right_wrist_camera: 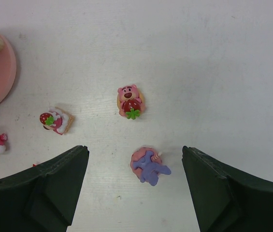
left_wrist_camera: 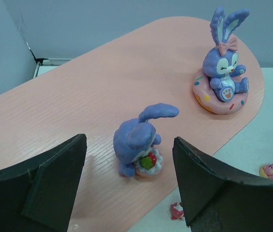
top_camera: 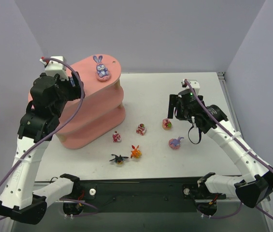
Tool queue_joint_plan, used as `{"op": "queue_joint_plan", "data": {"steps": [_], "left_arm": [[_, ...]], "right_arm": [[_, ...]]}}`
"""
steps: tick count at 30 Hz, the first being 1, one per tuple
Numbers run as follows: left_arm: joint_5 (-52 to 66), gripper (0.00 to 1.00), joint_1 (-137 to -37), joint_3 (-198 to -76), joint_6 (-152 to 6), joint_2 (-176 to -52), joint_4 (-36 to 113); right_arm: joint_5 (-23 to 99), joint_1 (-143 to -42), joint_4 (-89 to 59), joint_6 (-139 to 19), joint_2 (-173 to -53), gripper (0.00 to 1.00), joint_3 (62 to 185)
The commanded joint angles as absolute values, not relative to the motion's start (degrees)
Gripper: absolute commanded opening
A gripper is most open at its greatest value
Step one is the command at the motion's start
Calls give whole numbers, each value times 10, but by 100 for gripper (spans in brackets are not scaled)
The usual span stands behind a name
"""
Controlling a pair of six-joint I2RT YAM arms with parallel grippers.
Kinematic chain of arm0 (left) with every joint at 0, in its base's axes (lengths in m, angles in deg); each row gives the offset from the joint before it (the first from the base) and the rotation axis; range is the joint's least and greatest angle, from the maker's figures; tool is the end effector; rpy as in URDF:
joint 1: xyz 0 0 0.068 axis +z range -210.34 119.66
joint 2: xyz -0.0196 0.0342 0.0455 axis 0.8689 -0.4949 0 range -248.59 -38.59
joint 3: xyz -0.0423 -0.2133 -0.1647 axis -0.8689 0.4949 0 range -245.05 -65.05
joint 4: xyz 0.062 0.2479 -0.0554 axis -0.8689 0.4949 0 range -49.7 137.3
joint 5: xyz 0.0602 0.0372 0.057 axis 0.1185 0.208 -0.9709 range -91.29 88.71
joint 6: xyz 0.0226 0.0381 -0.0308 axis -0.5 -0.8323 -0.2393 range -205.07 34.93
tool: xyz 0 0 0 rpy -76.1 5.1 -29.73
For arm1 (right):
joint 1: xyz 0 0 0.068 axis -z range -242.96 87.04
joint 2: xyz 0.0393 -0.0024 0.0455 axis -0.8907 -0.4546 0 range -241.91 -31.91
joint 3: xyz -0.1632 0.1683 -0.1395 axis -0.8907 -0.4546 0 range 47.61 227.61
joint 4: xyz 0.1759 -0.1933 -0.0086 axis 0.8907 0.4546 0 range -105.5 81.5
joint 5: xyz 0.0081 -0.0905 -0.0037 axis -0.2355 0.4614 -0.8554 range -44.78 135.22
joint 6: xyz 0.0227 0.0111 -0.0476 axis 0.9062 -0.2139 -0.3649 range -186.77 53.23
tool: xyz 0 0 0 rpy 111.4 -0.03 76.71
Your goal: Place and organize the plastic toys onto the shelf
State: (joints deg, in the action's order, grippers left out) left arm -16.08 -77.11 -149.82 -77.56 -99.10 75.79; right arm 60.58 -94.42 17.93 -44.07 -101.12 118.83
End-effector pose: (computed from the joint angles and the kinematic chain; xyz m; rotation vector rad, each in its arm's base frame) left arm 0.1894 -0.0475 0.4775 -0.0445 1.7601 -0.0802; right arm 0.2281 0.1285 0.3723 -0.0021 2.1104 0.2848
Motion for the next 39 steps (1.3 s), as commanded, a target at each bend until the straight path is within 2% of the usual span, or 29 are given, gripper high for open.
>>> {"op": "queue_joint_plan", "data": {"steps": [1,10,14,16,19,21,24,25,27,28,29,31,39], "left_arm": [[-154,84,-769,-1539,-762,-962,762],[-141,95,-769,-1595,-754,-904,808],[-44,96,-769,-1619,-739,-911,808],[44,96,-769,-1623,-724,-919,802],[164,96,-774,-1595,-681,-934,735],[186,96,-791,-1573,-652,-938,700],[125,96,-900,-1579,-680,-961,681],[53,96,-993,-1586,-697,-972,686],[-34,96,-1080,-1614,-754,-1013,705],[-64,96,-1156,-1624,-771,-1030,718],[-122,97,-1182,-1636,-799,-1061,722],[-143,97,-1218,-1638,-810,-1090,716],[-112,96,-1284,-1554,-769,-1210,592]], "right_arm": [[605,-928,181,-427,-999,82,1177],[506,-821,204,-365,-1010,82,1128],[494,-815,219,-359,-1012,81,1114],[492,-813,221,-352,-1007,81,1101],[487,-800,225,-341,-1005,80,1095],[483,-791,226,-335,-1005,80,1098],[480,-777,226,-334,-1005,80,1104],[479,-774,227,-335,-1005,80,1108],[476,-764,227,-335,-1006,80,1111],[476,-762,227,-335,-1005,80,1114],[475,-760,227,-334,-1005,80,1116],[474,-752,229,-332,-1003,80,1118],[483,-691,242,-325,-962,80,1120]]}}
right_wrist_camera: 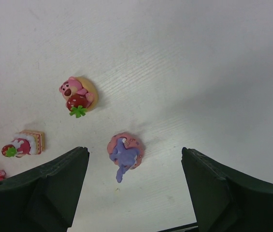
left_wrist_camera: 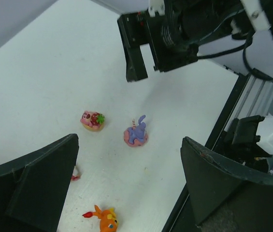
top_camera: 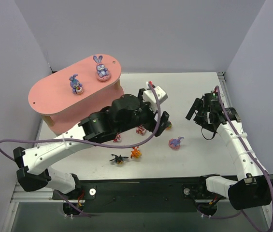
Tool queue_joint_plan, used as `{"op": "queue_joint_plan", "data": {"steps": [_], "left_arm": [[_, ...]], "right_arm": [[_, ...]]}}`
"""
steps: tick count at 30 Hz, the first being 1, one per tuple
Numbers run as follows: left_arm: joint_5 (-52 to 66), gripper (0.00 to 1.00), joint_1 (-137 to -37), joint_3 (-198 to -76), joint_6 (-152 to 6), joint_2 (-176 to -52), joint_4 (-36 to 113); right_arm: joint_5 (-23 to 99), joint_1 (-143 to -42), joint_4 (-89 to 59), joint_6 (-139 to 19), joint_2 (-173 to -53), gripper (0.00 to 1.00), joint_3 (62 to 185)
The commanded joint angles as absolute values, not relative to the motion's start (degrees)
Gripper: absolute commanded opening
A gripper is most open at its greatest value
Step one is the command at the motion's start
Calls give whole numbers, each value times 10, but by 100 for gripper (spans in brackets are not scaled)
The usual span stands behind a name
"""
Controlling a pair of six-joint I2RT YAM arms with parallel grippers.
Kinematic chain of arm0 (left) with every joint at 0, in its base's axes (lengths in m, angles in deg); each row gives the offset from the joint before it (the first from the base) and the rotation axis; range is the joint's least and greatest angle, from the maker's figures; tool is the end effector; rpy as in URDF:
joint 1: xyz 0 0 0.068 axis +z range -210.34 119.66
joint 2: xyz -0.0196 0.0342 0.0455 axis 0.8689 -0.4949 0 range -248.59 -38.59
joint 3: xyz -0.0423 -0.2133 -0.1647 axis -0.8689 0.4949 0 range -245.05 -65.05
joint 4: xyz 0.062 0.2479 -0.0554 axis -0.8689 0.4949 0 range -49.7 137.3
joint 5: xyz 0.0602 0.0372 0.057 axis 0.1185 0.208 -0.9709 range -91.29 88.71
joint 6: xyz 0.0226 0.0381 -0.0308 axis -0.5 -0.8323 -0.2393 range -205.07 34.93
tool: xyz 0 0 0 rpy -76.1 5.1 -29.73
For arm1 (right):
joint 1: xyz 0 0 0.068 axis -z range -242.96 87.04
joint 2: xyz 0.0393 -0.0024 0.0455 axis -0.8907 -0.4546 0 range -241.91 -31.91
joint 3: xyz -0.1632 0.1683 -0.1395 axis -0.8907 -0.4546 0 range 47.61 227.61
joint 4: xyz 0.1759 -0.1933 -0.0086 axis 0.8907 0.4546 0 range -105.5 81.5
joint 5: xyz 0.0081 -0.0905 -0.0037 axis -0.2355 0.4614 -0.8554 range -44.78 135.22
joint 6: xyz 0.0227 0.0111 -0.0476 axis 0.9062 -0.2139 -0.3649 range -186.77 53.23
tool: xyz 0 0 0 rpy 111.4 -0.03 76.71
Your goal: Place and organize the plastic toys onto the shelf
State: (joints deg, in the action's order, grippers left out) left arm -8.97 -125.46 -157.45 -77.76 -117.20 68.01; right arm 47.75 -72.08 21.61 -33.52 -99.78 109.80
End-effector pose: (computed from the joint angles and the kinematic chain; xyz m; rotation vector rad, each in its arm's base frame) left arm 0.1295 -0.2679 0.4627 0.8215 1.6916 -0.7666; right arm 0.2479 0.0382 0.3190 0.5108 2.2824 0.3213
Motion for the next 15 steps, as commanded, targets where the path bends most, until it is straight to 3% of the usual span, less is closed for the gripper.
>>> {"op": "queue_joint_plan", "data": {"steps": [1,6,15], "left_arm": [[-120,96,-1291,-1549,-768,-1223,576],[-147,90,-1305,-1486,-747,-1272,500],[-121,90,-1304,-1435,-730,-1377,386]], "right_arm": [[482,-677,244,-324,-952,80,1121],[492,-653,255,-305,-933,80,1127],[513,-612,297,-309,-909,80,1168]]}}
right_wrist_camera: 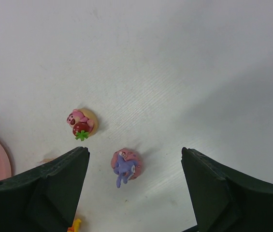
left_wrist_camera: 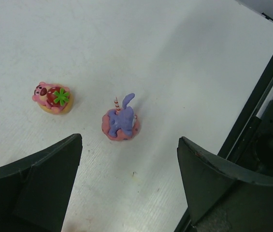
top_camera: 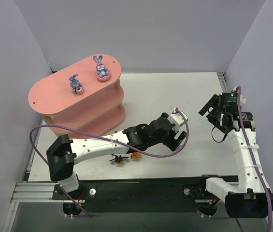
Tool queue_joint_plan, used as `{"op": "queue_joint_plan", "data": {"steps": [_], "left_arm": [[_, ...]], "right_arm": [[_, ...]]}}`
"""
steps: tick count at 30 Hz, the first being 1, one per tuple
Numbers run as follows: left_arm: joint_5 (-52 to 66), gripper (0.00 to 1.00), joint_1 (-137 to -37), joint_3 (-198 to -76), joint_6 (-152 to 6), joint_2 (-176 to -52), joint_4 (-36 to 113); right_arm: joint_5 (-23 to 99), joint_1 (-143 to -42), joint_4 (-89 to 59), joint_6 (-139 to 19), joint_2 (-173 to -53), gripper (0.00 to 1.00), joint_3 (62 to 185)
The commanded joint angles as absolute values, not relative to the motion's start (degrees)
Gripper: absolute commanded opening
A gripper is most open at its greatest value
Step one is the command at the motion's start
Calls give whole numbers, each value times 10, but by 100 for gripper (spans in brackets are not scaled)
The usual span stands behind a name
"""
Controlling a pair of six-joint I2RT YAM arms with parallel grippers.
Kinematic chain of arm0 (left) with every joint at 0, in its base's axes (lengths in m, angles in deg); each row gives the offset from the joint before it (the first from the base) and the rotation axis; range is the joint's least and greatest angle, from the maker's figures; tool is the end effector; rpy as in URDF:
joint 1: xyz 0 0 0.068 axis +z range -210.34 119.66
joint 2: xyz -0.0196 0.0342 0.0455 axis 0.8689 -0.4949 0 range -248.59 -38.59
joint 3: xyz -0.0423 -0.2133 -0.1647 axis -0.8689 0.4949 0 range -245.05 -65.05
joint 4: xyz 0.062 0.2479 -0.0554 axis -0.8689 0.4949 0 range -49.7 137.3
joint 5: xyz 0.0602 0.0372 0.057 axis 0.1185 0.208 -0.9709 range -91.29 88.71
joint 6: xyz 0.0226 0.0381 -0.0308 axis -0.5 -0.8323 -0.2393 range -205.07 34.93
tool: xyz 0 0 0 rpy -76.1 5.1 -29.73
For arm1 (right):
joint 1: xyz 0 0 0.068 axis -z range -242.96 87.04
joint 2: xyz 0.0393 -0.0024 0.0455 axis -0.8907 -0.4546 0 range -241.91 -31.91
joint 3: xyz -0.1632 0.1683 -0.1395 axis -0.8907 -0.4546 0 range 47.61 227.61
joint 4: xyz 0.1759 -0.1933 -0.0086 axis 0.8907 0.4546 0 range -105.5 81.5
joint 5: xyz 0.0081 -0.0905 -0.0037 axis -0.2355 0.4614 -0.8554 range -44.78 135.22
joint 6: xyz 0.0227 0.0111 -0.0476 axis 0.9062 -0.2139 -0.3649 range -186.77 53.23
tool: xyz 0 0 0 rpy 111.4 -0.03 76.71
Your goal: Place and organize the plastic toys onto the shelf
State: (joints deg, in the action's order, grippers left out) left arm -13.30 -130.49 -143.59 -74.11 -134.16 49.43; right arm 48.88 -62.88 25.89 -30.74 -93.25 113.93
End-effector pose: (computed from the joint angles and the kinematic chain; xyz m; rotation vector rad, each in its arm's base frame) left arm 0.1412 -0.3691 0.3139 0.9089 1.8760 -0.6764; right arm 0.2205 -0.0026 0.3611 0.7216 2.0983 0.2784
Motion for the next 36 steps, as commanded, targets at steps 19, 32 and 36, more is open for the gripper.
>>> {"op": "queue_joint_plan", "data": {"steps": [19,32,36], "left_arm": [[-145,75,-1279,-1490,-738,-1532,349],[-89,63,-1254,-1456,-729,-1530,333],[-88,63,-1257,-1458,-722,-1536,328]], "right_arm": [[519,-608,313,-324,-873,81,1166],[531,-608,312,-329,-870,81,1164],[534,-608,312,-330,-870,81,1164]]}}
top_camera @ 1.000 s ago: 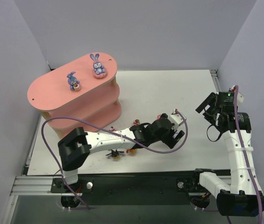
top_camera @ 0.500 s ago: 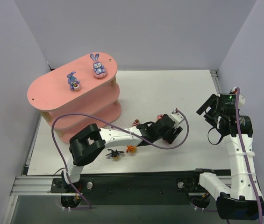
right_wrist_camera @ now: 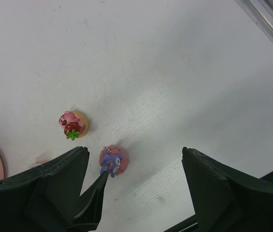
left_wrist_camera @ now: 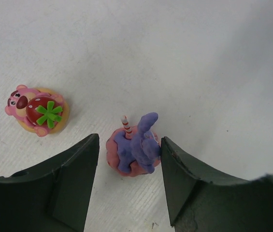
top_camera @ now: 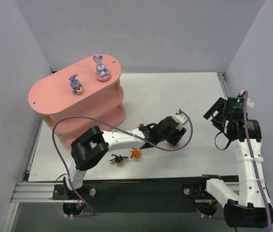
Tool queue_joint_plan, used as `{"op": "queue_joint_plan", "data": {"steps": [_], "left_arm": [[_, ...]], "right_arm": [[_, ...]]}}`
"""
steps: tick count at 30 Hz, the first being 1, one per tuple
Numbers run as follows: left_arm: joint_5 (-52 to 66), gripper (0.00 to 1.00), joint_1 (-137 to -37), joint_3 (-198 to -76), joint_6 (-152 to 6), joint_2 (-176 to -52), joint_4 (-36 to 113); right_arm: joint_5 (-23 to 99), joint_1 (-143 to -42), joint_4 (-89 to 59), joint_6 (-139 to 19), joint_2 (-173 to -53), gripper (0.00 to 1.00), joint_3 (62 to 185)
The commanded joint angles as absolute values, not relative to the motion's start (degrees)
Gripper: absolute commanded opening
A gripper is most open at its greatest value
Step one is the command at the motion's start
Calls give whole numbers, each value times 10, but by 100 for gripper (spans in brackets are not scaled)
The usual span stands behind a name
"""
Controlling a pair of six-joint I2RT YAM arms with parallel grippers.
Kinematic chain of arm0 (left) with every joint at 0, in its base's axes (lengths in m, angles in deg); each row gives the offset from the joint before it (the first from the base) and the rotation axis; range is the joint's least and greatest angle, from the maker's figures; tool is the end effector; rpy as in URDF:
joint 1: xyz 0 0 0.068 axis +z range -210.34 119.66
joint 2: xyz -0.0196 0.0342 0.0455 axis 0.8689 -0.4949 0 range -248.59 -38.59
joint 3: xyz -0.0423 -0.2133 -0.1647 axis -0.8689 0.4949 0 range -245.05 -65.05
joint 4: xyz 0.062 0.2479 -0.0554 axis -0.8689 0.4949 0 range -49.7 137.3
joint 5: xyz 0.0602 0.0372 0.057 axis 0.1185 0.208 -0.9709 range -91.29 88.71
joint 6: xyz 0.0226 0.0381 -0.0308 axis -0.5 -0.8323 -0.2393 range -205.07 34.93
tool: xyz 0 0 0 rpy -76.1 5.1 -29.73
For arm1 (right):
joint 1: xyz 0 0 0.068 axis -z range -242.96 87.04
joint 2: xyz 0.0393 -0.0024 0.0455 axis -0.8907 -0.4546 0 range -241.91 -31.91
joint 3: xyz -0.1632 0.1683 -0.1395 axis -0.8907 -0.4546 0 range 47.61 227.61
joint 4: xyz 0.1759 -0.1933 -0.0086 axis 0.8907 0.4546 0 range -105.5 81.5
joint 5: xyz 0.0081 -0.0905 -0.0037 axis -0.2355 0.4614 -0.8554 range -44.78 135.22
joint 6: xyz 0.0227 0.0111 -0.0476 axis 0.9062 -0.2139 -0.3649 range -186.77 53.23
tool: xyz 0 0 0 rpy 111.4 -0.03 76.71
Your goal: Place and organize the plastic toys onto the shelf
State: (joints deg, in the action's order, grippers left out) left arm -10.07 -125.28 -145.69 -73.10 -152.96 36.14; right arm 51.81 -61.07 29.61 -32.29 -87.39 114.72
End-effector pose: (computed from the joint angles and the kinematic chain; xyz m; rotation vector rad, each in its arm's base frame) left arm 0.2002 -0.4152 0.2140 0.8711 1.9631 -0.6482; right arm 0.1894 -0.0104 0.3788 0.7365 2.0284 0.2062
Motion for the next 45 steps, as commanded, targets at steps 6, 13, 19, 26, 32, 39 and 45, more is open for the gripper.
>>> {"op": "queue_joint_plan", "data": {"steps": [6,13,19,26,32,39,45], "left_arm": [[-100,59,-1264,-1474,-719,-1550,341],[-119,46,-1265,-1471,-713,-1552,344],[-138,16,-1266,-1463,-717,-1532,323],[-152,0,-1266,-1449,-735,-1470,337],[-141,0,-1248,-1449,-742,-1343,442],[-168,0,-1230,-1527,-763,-1189,656],[-165,0,-1241,-1646,-772,-1115,772]], "right_arm": [[535,-608,313,-331,-870,81,1163],[540,-609,312,-332,-866,81,1161],[545,-613,312,-334,-867,81,1161],[545,-614,312,-333,-867,81,1163],[545,-614,309,-332,-875,81,1168],[537,-615,297,-328,-896,80,1177],[531,-617,292,-322,-912,80,1177]]}}
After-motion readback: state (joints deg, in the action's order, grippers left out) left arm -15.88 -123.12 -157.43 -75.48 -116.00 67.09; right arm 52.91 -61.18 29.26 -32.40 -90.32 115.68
